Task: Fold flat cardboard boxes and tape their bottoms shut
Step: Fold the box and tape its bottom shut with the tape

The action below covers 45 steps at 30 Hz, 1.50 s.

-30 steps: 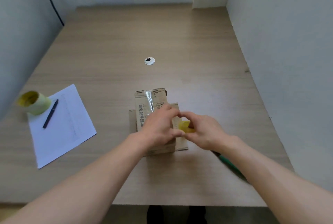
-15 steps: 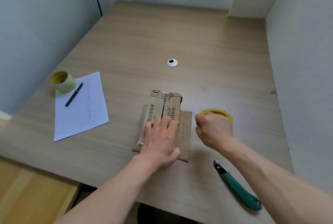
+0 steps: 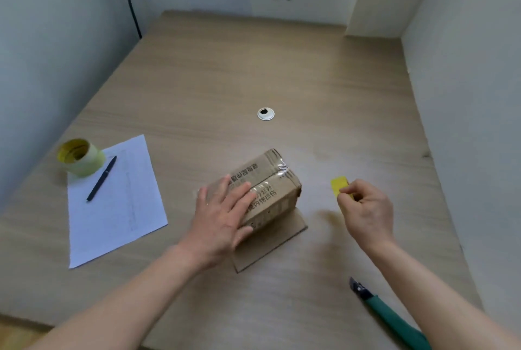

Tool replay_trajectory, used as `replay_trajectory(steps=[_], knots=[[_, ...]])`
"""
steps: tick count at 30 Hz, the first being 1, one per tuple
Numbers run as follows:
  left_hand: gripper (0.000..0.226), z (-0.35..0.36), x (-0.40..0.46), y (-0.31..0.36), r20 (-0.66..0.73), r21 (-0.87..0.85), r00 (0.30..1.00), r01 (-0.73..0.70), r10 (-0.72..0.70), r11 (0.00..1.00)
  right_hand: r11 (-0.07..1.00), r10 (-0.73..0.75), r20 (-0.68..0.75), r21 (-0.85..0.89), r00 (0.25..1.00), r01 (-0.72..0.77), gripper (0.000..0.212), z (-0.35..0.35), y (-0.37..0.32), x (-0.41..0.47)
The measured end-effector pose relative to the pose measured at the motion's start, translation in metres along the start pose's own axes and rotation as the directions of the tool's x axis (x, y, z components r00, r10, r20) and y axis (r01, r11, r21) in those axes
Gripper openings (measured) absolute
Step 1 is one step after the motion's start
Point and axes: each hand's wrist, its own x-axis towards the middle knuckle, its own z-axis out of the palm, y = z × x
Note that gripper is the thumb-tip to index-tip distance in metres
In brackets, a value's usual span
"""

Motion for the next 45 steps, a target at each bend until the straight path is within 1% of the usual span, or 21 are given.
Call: replay_trajectory(steps=[3,7,11,14,16,19,21,23,25,27,29,30,33,37,38,39,40,41,42,43,45], knots=[[0.061,-0.013,0.027,-0.045,0.136,-0.051,0.960,-0.238,0.243,0.970,0.999,0.041,-0.064,0.021,0.997,-0.040,0.015,0.008,-0.009,0.002],[0.046,-0.021,0.077,-0.072,0.212,-0.024,0.969,-0.125,0.127,0.992,0.998,0.066,-0.118,0.016,0.991,-0.064,0.016,0.017,-0.019,0.000],[0.027,-0.018,0.111,-0.082,0.145,0.010,0.956,-0.261,0.256,0.965,0.999,0.043,-0.054,-0.025,0.998,-0.044,0.017,0.024,-0.029,-0.017],[0.028,-0.027,0.127,-0.086,0.155,0.010,0.935,-0.323,0.318,0.946,0.992,-0.030,0.023,-0.120,0.999,0.033,0.019,0.023,-0.039,-0.032],[0.033,-0.035,0.122,-0.079,0.022,-0.184,0.962,-0.262,0.270,0.947,0.972,-0.093,0.090,-0.207,0.992,0.110,0.023,0.019,-0.049,-0.042],[0.031,-0.045,0.083,-0.035,-0.160,-0.653,0.968,-0.252,0.195,0.714,0.955,-0.108,0.186,-0.254,0.977,0.154,0.025,0.014,-0.060,-0.053],[0.043,-0.042,0.056,-0.002,-0.091,-0.750,0.973,-0.207,0.212,0.628,0.960,-0.094,0.261,-0.230,0.961,0.156,0.021,0.012,-0.065,-0.058],[0.035,-0.036,0.039,0.021,-0.032,-0.790,0.985,-0.131,0.172,0.599,0.965,-0.092,0.340,-0.202,0.936,0.169,0.018,0.011,-0.070,-0.063],[0.014,-0.032,0.029,0.031,-0.098,-0.806,0.992,-0.129,0.085,0.578,0.970,-0.102,0.404,-0.164,0.909,0.182,0.016,0.011,-0.072,-0.068],[0.009,-0.030,0.019,0.037,-0.168,-0.798,0.986,-0.131,-0.008,0.589,0.986,-0.091,0.467,-0.080,0.880,0.144,0.013,0.010,-0.072,-0.074],[0.012,-0.030,0.009,0.041,-0.186,-0.796,0.979,-0.098,-0.087,0.597,0.996,-0.044,0.560,0.088,0.827,-0.007,0.018,0.008,-0.073,-0.079],[0.013,-0.031,0.006,0.041,-0.185,-0.797,0.975,-0.076,-0.122,0.599,0.978,-0.018,0.624,0.174,0.782,-0.117,0.032,0.006,-0.072,-0.081],[0.014,-0.033,-0.001,0.036,-0.180,-0.777,0.970,-0.040,-0.161,0.629,0.878,-0.010,0.824,0.278,0.566,-0.390,0.076,-0.008,-0.063,-0.083],[0.013,-0.035,-0.007,0.023,-0.192,-0.767,0.959,-0.014,-0.209,0.642,0.802,-0.108,0.912,0.315,0.395,-0.507,0.079,-0.037,-0.059,-0.073],[0.013,-0.035,-0.008,0.020,-0.205,-0.774,0.947,-0.002,-0.247,0.634,0.828,-0.092,0.917,0.287,0.388,-0.481,0.075,-0.043,-0.060,-0.066],[0.014,-0.033,-0.007,0.018,-0.219,-0.782,0.931,0.011,-0.292,0.623,0.916,-0.053,0.908,0.210,0.417,-0.341,0.069,-0.047,-0.061,-0.056],[0.014,-0.031,-0.006,0.017,-0.230,-0.787,0.917,0.022,-0.326,0.617,0.998,-0.004,0.868,0.034,0.497,-0.051,0.062,-0.047,-0.064,-0.043],[0.014,-0.027,-0.005,0.019,-0.239,-0.780,0.909,0.031,-0.343,0.626,0.929,-0.005,0.792,-0.221,0.610,0.296,0.056,-0.046,-0.065,-0.029],[0.014,-0.023,-0.004,0.022,-0.244,-0.768,0.903,0.043,-0.354,0.640,0.722,-0.073,0.708,-0.448,0.702,0.527,0.052,-0.042,-0.069,-0.016],[0.014,-0.018,-0.004,0.026,-0.246,-0.765,0.892,0.061,-0.379,0.641,0.568,-0.176,0.646,-0.550,0.743,0.612,0.051,-0.038,-0.074,-0.007],[0.014,-0.008,0.000,0.027,-0.262,-0.783,0.843,0.099,-0.470,0.615,0.504,-0.286,0.637,-0.535,0.716,0.678,0.053,-0.026,-0.079,0.008]])
